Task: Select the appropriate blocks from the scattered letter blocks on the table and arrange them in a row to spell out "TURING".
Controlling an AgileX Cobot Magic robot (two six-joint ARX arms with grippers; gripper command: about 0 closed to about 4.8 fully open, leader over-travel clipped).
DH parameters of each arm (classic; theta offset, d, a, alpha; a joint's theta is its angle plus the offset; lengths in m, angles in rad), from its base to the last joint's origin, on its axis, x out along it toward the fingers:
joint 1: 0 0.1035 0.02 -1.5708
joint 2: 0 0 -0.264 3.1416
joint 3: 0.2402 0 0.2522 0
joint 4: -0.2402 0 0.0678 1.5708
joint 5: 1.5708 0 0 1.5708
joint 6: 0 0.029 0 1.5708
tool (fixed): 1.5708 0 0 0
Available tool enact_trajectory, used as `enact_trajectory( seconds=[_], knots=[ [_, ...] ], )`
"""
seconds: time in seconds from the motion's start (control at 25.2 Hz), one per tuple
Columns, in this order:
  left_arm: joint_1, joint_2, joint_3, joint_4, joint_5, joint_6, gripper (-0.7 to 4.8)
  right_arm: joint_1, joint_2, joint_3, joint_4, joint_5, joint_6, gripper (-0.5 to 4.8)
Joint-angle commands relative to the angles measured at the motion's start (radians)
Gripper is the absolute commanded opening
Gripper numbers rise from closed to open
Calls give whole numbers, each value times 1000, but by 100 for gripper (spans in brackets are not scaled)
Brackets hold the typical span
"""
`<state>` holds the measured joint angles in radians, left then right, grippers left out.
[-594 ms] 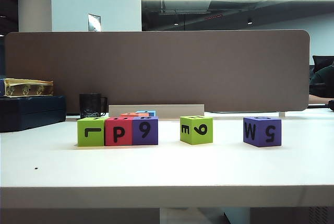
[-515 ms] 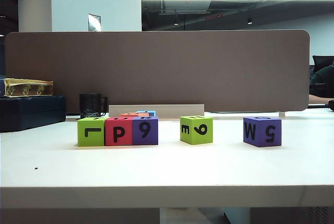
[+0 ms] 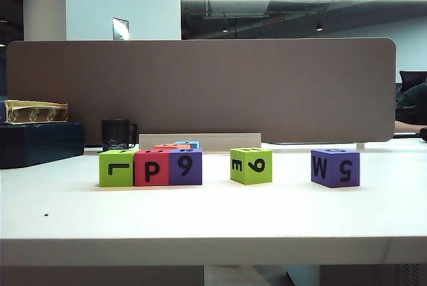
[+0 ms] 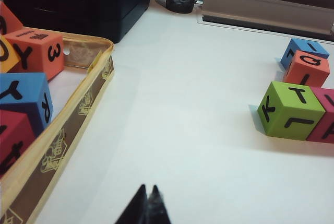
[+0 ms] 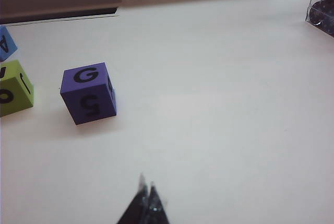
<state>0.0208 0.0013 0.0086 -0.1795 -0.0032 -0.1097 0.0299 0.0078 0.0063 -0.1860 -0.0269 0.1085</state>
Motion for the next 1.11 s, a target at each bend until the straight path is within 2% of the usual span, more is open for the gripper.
enact_trajectory(
  seconds=[0.04,0.48,0.79,0.91,1.03,1.11],
  knots=[
    [0,1,1,-6,7,-46,-6,1,-9,-6,11,-1,3,-1],
    [0,1,5,-6,97,-68,-6,1,-9,-2,11,-1,8,-2],
    [0,1,19,-6,129,-89,-6,10,-9,6,10,-6,57,-2],
    [0,1,31,-16,169,-90,-6,28,-7,48,-9,-48,58,-2],
    [0,1,31,-21,169,-90,-6,47,-5,80,-23,-77,84,-2],
    [0,1,31,-23,169,-90,-6,70,-6,106,-32,-143,106,-2]
  ],
)
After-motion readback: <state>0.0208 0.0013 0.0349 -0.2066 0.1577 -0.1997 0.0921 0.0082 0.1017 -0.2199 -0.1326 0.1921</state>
